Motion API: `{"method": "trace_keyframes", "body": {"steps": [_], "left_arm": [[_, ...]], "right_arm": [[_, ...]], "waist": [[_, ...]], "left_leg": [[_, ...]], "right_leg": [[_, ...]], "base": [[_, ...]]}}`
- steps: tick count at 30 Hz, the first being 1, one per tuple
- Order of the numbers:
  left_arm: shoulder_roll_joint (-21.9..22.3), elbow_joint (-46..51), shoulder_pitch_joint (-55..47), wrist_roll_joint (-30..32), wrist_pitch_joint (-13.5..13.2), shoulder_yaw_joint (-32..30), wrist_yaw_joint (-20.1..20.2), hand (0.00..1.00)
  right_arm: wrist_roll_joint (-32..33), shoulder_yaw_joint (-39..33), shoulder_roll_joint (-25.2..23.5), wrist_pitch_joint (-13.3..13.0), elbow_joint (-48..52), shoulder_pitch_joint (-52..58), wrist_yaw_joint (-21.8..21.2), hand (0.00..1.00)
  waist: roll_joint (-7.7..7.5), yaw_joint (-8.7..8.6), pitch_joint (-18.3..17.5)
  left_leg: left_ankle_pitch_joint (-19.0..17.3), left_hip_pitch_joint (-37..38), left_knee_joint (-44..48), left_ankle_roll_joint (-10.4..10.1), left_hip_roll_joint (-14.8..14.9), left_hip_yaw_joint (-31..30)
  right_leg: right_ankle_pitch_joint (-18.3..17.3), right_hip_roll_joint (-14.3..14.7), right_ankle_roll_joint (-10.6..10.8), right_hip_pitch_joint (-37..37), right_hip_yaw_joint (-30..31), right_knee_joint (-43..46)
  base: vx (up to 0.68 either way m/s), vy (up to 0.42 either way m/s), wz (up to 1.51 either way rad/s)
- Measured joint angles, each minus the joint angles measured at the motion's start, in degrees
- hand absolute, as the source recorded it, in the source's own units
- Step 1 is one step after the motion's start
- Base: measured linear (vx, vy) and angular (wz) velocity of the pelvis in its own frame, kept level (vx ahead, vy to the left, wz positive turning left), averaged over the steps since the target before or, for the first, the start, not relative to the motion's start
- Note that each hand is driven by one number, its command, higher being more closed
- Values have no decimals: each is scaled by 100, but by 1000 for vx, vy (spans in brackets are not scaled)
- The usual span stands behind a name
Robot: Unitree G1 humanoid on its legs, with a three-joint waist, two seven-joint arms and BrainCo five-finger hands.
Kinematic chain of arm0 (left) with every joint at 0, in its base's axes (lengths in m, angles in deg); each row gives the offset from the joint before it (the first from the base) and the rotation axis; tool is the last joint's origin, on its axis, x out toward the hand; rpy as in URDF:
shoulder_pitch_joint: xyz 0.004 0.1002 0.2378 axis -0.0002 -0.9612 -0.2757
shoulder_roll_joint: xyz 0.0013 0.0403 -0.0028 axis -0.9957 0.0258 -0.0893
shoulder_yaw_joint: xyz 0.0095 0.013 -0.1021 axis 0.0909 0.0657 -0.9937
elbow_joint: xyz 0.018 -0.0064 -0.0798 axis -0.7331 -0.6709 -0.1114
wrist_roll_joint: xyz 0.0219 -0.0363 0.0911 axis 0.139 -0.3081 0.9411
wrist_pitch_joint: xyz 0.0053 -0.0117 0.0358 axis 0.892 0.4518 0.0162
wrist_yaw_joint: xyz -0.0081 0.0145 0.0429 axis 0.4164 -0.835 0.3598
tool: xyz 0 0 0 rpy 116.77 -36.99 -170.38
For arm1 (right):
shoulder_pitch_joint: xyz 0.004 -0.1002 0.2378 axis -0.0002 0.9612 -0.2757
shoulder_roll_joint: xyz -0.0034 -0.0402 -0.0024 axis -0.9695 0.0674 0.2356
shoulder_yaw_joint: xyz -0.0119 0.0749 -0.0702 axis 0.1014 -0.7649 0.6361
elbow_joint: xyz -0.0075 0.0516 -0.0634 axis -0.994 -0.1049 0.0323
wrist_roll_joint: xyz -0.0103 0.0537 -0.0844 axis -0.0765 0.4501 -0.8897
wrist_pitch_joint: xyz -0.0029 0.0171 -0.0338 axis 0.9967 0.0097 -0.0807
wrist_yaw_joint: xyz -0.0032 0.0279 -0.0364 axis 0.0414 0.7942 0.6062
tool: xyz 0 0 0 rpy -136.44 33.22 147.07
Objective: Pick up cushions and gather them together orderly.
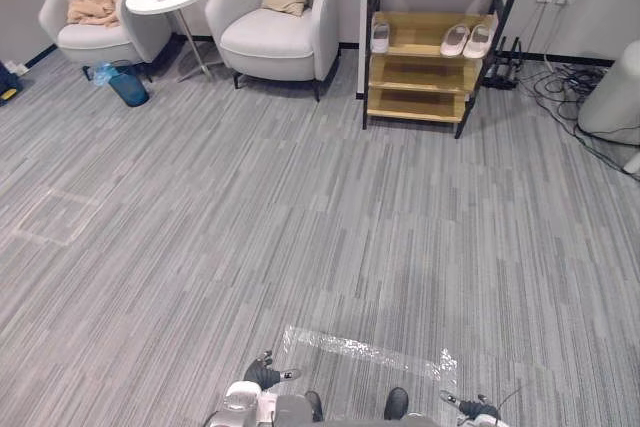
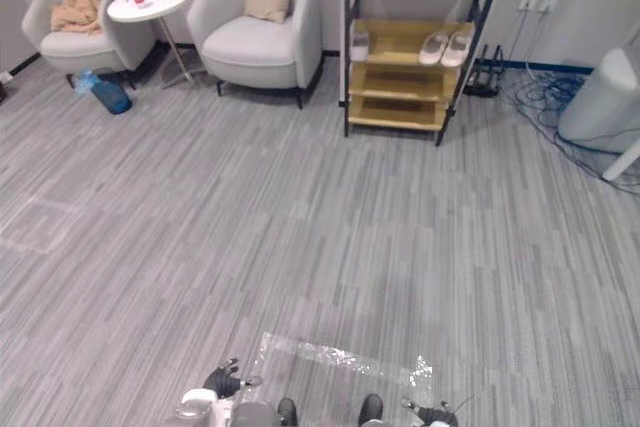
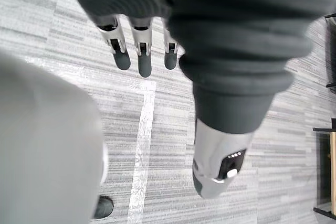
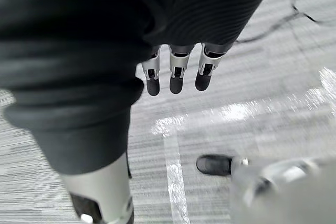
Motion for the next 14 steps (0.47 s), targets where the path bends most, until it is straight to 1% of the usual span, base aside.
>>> {"method": "trace_keyframes", "body": {"steps": [2,3,5,7,14], "left_arm": [[-21,-2,-6,13,8,-46,-2,0],[-36,2,0,14,6,-66,-1,0],[-81,3,-2,13,6,-65,-1,0],[-114,5,-2,12,3,-67,-2,0],[-101,-48,-13,14,1,-66,1,0]], "right_arm": [[-6,-102,-6,6,0,16,1,0],[-4,-211,-7,5,0,-49,5,0],[-5,-210,-8,-13,4,-107,8,0],[-6,-210,-9,-23,3,-185,9,0],[-11,-209,-1,-21,-21,-179,23,0]], "waist": [[-25,-1,4],[-36,5,-3],[-61,16,-13],[-85,25,-43],[-85,31,-48]], "left_leg": [[0,111,-10,0,-65,-46],[0,186,-11,0,-82,-83],[0,262,-13,0,-83,-128],[0,298,-22,0,-82,-129],[0,433,-60,1,-67,-186]], "right_leg": [[32,-31,50,193,2,-142],[39,-39,60,282,4,-162],[44,-25,60,397,1,-213],[44,1,58,420,7,-215],[53,25,47,527,7,-221]], "base": [[150,33,11],[100,9,8],[97,-13,8],[66,-25,-2],[6,-18,-2]]}}
